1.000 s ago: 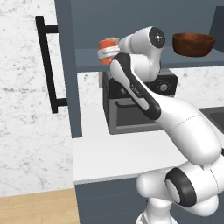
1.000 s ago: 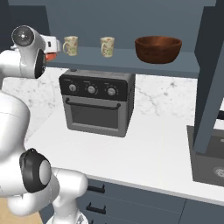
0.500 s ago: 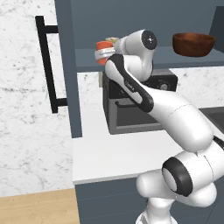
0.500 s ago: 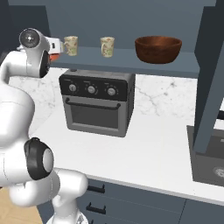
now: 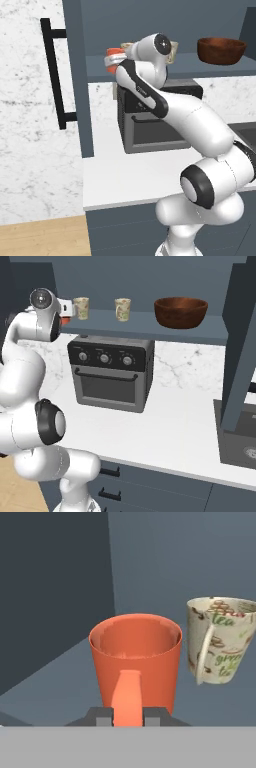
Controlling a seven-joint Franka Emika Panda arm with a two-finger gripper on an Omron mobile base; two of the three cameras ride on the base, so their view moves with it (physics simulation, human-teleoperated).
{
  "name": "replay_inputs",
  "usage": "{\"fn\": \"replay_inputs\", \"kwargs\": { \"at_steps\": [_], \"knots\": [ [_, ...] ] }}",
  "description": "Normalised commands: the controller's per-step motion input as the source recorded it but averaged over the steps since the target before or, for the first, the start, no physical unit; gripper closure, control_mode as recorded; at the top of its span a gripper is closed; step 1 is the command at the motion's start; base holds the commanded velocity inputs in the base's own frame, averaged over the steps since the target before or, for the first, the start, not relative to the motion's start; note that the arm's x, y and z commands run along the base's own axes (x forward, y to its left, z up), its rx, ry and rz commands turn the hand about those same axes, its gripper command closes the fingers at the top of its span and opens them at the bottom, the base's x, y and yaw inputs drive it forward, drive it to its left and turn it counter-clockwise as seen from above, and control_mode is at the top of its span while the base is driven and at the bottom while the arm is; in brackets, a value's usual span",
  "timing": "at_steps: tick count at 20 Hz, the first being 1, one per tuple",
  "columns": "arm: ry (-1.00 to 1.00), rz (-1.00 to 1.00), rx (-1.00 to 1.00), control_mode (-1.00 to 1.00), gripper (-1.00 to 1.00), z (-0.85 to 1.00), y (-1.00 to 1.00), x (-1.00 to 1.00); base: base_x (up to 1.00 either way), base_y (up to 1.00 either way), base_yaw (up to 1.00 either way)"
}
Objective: Gather all objects into one cabinet and sort the glasses and bowls to opposite sides.
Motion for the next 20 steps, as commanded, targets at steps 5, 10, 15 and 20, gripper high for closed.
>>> {"fn": "replay_inputs", "kwargs": {
  "at_steps": [5, 10, 15, 20],
  "knots": [
    [0.03, 0.00, 0.03, -1.00, 1.00, 0.00, 0.05, 0.40, 0.00, 0.00, 0.00],
    [0.00, 0.00, 0.01, -1.00, 1.00, -0.10, 0.08, 0.12, 0.00, 0.00, 0.00],
    [0.00, 0.00, 0.00, -1.00, -1.00, -0.15, 0.07, 0.00, 0.00, 0.00, 0.00],
    [0.00, 0.00, 0.00, -1.00, -1.00, -0.01, 0.00, 0.00, 0.00, 0.00, 0.00]
  ]
}}
